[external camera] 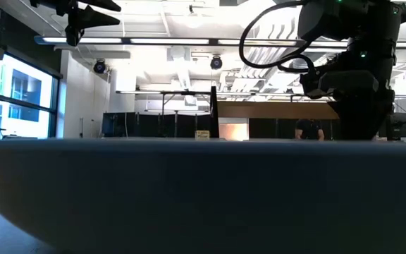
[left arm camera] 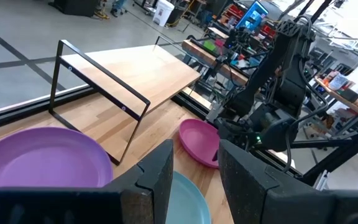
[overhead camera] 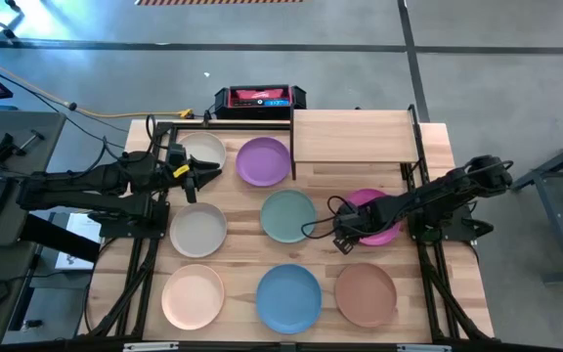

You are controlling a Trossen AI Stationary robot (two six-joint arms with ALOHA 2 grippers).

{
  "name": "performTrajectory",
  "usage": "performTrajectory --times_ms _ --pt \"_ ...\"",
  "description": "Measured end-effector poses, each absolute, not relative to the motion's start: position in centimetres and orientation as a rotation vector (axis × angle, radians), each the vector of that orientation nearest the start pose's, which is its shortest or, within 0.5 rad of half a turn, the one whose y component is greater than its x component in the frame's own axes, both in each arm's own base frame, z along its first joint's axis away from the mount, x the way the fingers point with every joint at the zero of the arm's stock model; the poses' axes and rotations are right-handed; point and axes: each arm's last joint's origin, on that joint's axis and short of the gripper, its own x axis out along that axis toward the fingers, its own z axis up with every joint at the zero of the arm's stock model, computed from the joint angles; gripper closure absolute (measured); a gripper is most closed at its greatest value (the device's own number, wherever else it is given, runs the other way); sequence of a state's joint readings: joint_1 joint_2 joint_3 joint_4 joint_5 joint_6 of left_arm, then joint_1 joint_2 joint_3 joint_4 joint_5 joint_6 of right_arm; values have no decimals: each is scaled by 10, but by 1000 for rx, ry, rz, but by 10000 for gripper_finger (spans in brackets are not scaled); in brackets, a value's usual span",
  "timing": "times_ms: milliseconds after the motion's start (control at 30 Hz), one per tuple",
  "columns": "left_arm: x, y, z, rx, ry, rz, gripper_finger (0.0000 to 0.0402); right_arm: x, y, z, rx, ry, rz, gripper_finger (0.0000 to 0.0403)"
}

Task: Place and stack plates onto a shelf
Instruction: Put the pink plate on the shelf

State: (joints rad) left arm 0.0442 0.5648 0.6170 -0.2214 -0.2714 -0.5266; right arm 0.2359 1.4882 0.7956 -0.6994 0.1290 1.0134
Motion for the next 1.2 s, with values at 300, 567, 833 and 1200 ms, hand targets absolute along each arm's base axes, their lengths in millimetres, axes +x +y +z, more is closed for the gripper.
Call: performTrajectory --times_ms 300,567,833,1200 --pt "132 14 301 -495 83 351 287 240 55 141 572 1350 -625 284" --pt "132 14 301 -496 83 352 287 242 55 135 576 1365 -659 288" --pt "132 14 301 -495 84 352 287 243 56 143 538 1419 -667 376" --pt "132 14 301 -495 86 352 287 249 61 163 500 1464 -656 400"
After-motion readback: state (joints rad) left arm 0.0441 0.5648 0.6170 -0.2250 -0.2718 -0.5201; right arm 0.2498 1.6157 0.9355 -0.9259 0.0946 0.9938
